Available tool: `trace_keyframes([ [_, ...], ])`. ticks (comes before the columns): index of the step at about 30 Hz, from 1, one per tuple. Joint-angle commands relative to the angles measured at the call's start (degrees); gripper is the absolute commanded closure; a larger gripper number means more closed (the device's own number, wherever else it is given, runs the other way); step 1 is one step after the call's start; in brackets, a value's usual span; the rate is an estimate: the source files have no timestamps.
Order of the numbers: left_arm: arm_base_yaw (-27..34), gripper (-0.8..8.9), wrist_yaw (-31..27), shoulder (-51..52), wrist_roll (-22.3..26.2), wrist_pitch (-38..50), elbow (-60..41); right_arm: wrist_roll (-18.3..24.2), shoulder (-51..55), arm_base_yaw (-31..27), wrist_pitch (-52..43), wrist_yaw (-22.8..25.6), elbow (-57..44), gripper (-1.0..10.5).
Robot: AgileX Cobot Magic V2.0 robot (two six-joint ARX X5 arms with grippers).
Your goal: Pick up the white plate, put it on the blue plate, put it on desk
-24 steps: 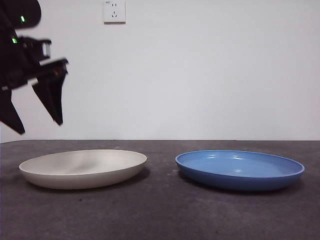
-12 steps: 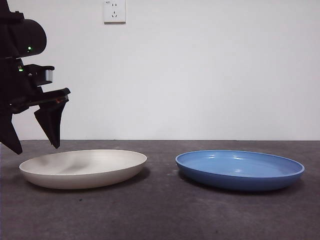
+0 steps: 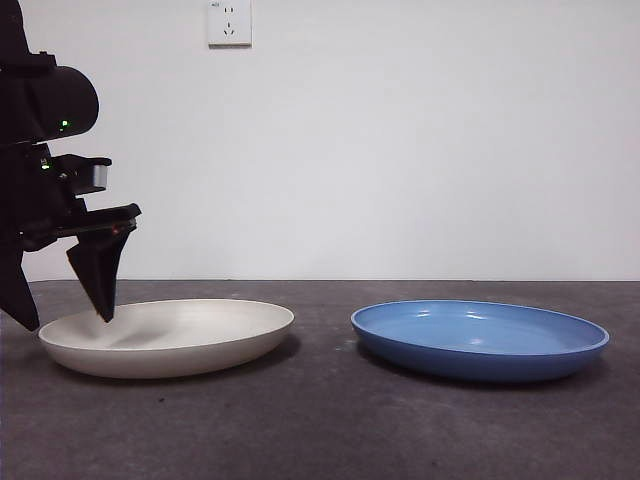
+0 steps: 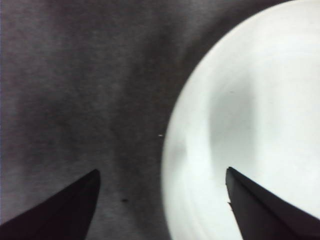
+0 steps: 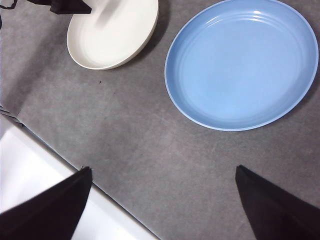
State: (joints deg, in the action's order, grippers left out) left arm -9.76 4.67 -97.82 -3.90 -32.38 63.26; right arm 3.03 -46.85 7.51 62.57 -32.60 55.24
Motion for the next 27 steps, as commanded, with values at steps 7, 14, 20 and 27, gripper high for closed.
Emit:
trace_keyframes([
  [7, 0.04, 6.03, -0.68, -1.14, 0.63, -0.52, 1.18, 0.02, -0.24, 0.24, -0.42, 0.0, 1.09, 4.9],
  [14, 0.04, 6.06, -0.68, -1.22, 0.63, -1.92, 1.18, 0.02, -0.22, 0.24, -0.59, 0.0, 1.09, 4.9],
  [20, 0.04, 6.58, -0.66, -1.44, 0.39, -2.51, 1.16, 0.0, -0.22, 0.24, -0.81, 0.0, 1.09, 4.9],
  [27, 0.04, 8.07, -0.66, -1.44, 0.2, -2.75, 1.16, 0.02, -0.22, 0.24, -0.81, 0.0, 1.09, 4.9],
])
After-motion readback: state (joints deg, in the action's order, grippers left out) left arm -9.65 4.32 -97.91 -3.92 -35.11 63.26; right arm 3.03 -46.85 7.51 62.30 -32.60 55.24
